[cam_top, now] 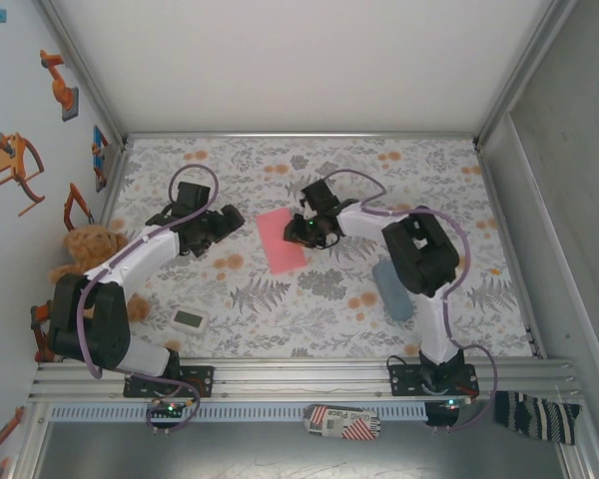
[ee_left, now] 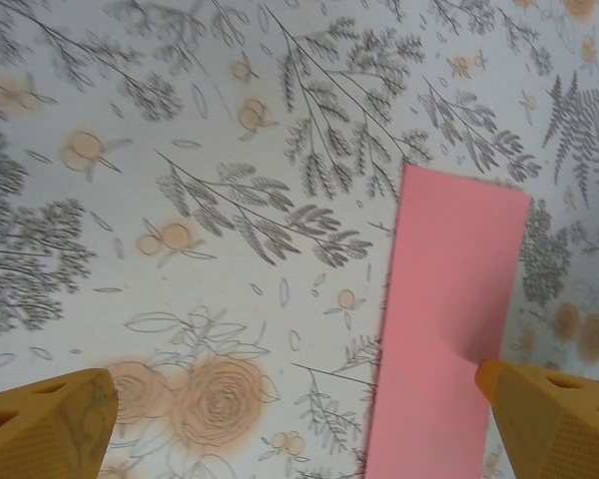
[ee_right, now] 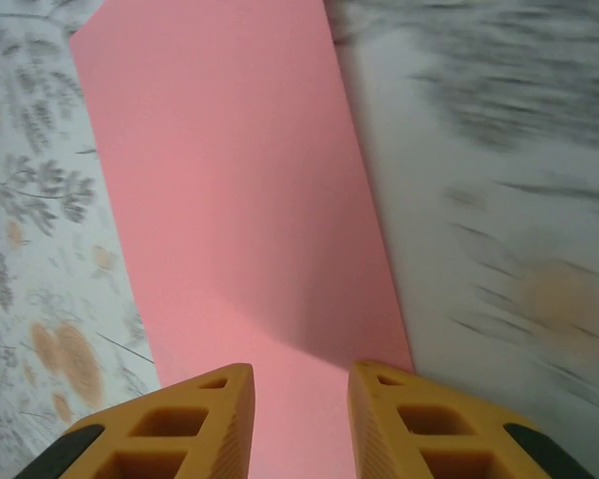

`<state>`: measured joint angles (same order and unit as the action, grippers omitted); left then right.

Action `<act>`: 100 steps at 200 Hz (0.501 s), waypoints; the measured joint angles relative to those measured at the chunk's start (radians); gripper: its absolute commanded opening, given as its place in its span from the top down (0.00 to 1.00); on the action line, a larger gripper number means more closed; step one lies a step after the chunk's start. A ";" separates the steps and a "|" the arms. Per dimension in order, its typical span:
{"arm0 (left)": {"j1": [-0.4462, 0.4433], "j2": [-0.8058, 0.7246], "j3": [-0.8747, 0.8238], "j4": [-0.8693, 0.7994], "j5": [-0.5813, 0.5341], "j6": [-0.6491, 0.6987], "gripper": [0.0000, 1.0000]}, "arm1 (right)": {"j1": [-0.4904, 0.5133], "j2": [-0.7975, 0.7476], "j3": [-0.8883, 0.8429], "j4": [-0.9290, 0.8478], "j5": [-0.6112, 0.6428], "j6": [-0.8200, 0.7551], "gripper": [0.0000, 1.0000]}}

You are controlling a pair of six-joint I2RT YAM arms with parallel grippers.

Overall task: Fold a paper plane with a square sheet of paper (pick it up from the middle)
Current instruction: Move the paper to the center of the table.

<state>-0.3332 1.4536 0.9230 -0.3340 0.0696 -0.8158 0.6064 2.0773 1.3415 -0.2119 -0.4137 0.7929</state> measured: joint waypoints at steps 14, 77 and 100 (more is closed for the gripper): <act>-0.006 0.010 -0.018 0.040 0.040 -0.023 0.04 | -0.030 -0.055 -0.074 0.000 0.007 0.003 0.71; -0.130 0.053 -0.069 0.185 0.141 -0.135 0.04 | -0.056 -0.239 -0.240 0.045 0.021 0.076 0.74; -0.192 0.067 -0.103 0.257 0.160 -0.193 0.10 | -0.066 -0.237 -0.222 0.076 0.005 0.082 0.77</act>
<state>-0.5247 1.5204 0.8200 -0.0772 0.2298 -1.0084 0.5400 1.8404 1.1198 -0.1356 -0.4084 0.8749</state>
